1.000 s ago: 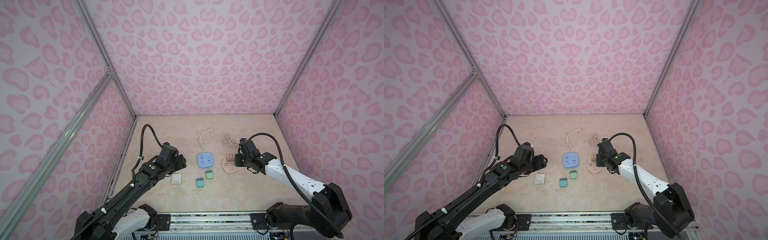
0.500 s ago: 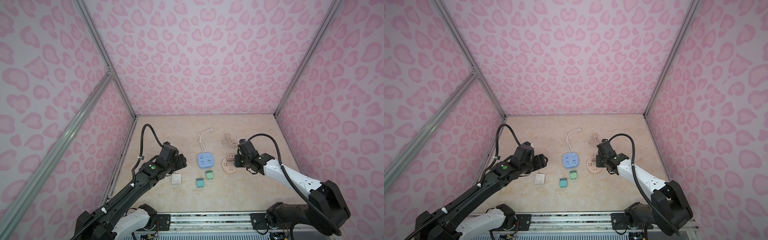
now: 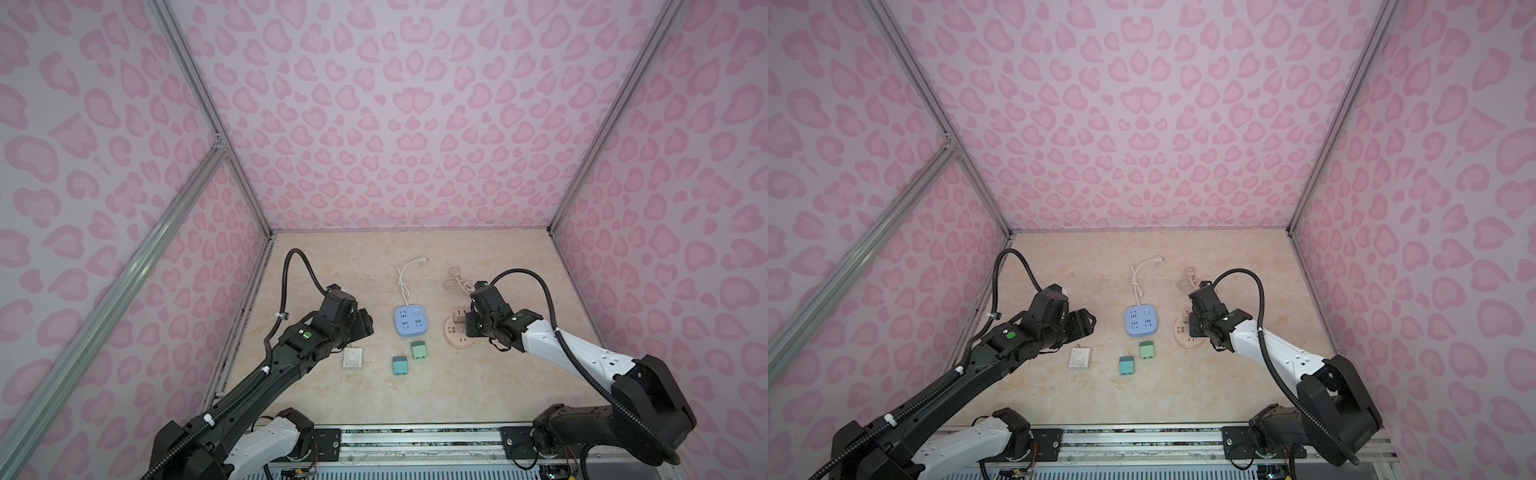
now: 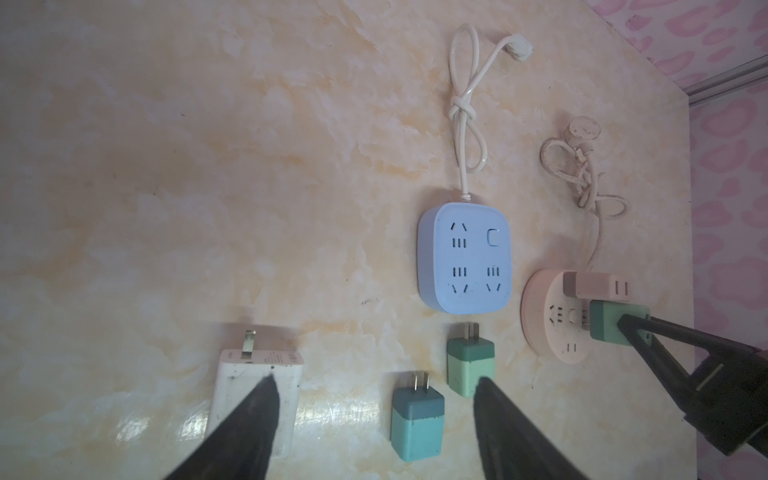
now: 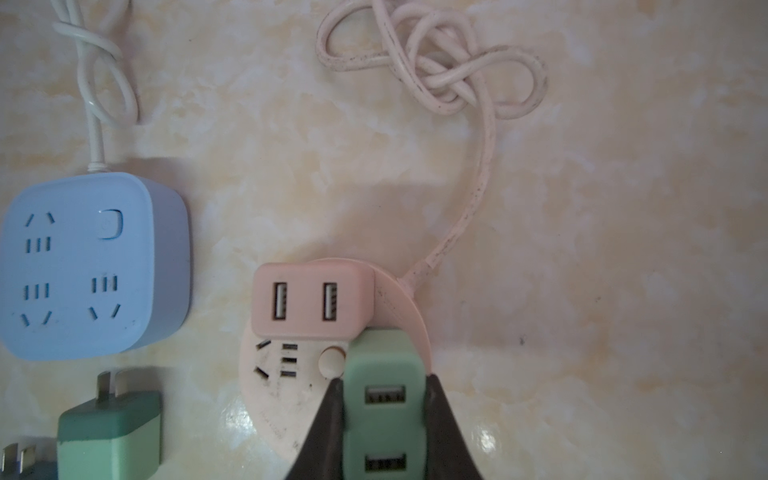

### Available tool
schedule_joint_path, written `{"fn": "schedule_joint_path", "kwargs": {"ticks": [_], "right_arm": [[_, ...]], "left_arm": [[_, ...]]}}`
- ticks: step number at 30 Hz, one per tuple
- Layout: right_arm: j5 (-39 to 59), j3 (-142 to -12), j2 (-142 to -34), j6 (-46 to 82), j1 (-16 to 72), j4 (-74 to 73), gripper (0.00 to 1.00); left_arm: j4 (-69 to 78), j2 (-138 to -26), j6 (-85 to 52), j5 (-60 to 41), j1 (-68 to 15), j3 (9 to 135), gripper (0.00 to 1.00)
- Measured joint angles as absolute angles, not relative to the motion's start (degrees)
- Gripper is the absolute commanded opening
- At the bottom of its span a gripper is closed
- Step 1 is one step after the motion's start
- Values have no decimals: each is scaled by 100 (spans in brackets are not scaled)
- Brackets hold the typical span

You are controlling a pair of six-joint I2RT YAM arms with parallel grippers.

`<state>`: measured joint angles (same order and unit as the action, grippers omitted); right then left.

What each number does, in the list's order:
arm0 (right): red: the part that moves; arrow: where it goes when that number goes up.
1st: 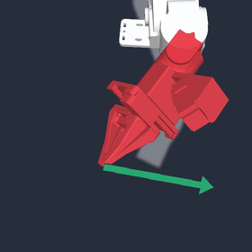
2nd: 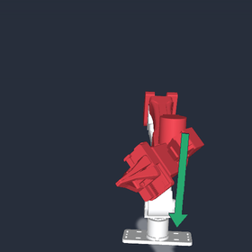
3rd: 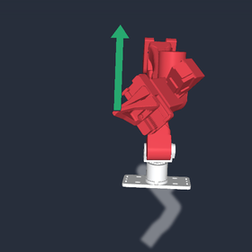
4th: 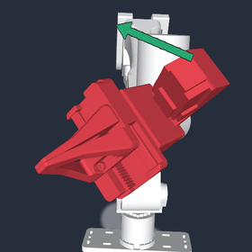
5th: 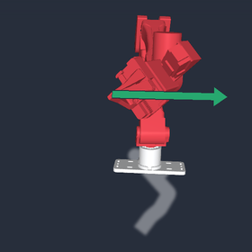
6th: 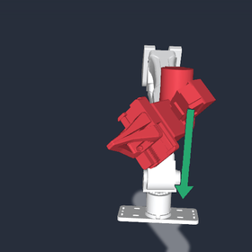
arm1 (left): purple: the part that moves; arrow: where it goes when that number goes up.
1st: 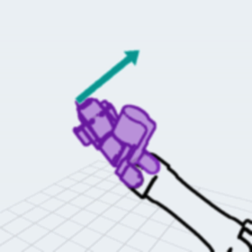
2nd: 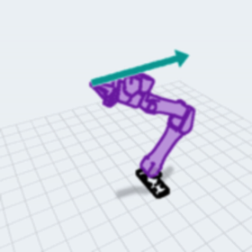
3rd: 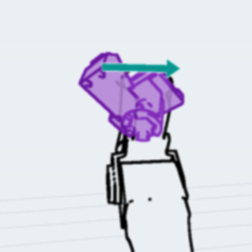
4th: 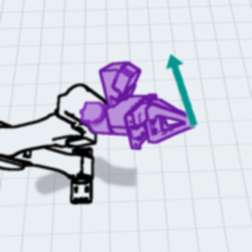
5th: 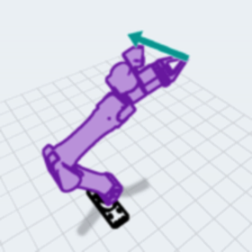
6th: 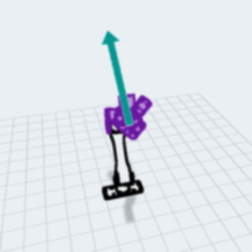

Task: Insert the plug
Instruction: 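Lower the green adapter into a free round strip socket and press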

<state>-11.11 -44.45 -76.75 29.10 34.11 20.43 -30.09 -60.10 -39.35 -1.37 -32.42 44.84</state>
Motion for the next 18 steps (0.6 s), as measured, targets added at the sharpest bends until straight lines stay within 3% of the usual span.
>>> {"fn": "schedule_joint_path", "kwargs": {"ticks": [18], "right_arm": [[-1155, -4578, -7743, 2783, 3411, 2255, 0]], "left_arm": [[-2998, -5996, -3957, -137, -3242, 4414, 76]]}}
